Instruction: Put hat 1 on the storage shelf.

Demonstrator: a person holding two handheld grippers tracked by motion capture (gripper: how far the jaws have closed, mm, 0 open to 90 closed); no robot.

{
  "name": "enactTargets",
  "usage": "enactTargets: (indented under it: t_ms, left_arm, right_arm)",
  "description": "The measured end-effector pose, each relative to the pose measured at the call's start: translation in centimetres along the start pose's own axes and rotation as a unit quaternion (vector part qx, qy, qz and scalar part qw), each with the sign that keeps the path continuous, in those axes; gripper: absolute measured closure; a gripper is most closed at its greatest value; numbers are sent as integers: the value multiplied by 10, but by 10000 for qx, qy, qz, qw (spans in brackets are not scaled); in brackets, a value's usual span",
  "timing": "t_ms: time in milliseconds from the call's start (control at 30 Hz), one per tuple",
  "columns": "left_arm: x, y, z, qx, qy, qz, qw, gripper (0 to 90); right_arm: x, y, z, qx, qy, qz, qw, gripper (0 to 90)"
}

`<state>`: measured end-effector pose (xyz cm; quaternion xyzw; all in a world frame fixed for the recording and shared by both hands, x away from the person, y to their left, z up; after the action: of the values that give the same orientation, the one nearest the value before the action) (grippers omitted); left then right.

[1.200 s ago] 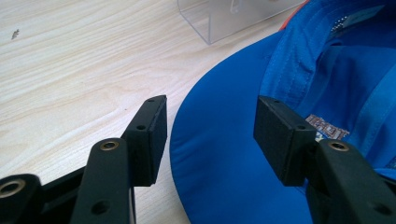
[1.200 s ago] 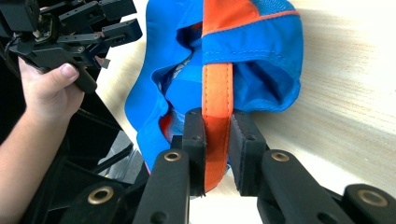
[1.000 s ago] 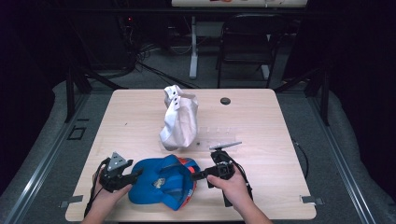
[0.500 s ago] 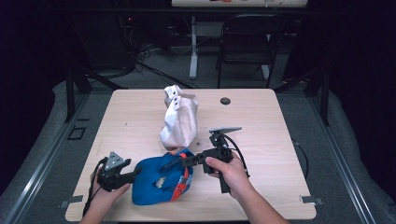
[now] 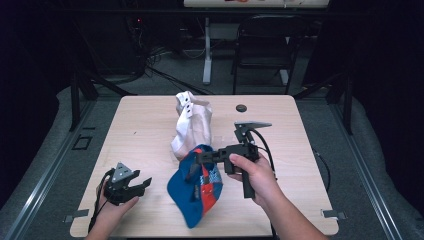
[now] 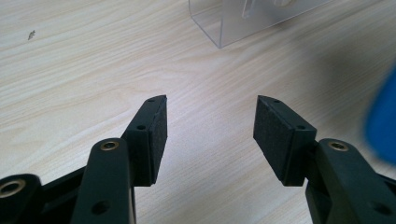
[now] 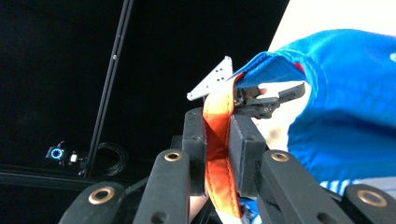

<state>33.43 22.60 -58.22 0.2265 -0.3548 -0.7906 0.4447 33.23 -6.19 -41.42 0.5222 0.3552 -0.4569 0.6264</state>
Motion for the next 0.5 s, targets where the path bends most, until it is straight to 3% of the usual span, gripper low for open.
enactTargets:
  t_ms: [233, 500]
  left_arm:
    - [0, 0, 0, 2, 5, 3, 10000, 449]
    - [2, 0, -1, -24, 5, -3, 10000, 450]
  right_arm:
    - [-17, 6, 40, 319, -206, 80, 9992, 784]
    - [-19, 24, 81, 968, -206, -103, 9950, 784]
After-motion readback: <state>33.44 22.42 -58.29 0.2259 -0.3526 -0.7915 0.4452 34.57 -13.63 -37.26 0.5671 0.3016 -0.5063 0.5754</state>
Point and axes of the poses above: each handheld gripper's, and its own axes: z roughly backward along the jaws, y roughly out of its top, x roughly to its right, the point moved 6 cm from there along -z, roughly forward along the jaws, and after that the axes turned 3 degrees about y, right-handed, at the moved point
